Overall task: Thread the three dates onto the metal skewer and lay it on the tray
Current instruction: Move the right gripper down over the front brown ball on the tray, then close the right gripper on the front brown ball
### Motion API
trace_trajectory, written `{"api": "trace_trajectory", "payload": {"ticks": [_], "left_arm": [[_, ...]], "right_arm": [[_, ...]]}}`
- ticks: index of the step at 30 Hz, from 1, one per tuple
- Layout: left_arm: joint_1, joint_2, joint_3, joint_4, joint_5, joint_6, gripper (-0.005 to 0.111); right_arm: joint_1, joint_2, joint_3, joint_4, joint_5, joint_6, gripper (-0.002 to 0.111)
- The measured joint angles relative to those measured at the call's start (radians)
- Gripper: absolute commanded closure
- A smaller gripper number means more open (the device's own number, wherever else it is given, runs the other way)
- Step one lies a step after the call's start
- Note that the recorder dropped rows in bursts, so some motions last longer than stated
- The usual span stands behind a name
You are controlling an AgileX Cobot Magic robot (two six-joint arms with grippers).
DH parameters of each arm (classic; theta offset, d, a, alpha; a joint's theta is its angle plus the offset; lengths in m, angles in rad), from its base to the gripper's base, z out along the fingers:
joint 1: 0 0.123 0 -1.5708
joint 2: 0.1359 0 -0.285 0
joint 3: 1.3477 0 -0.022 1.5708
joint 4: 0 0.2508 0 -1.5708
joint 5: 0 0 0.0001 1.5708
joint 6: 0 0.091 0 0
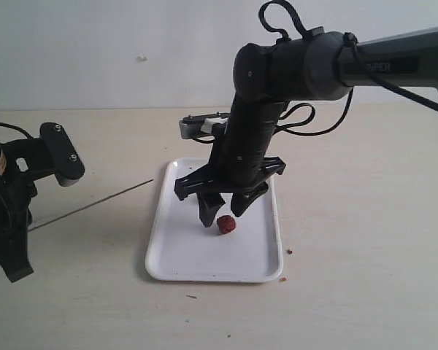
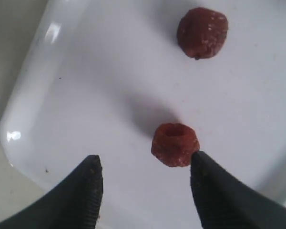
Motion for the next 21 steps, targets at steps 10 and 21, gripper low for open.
{"api": "trace_trajectory", "payload": {"ticks": [10,21], "left_arm": [[0.000,-0.007,0.000,-0.016,0.000,0.000,0.107],[0.000,-0.007,0.000,-0.016,-0.002,0.000,0.107]], "right_arm": [[0.006,0.043,0.000,-0.090,-0.035,0.115,0.053],[0.013,0.068,0.000,-0.088,-0.072,0.122,0.054]]}}
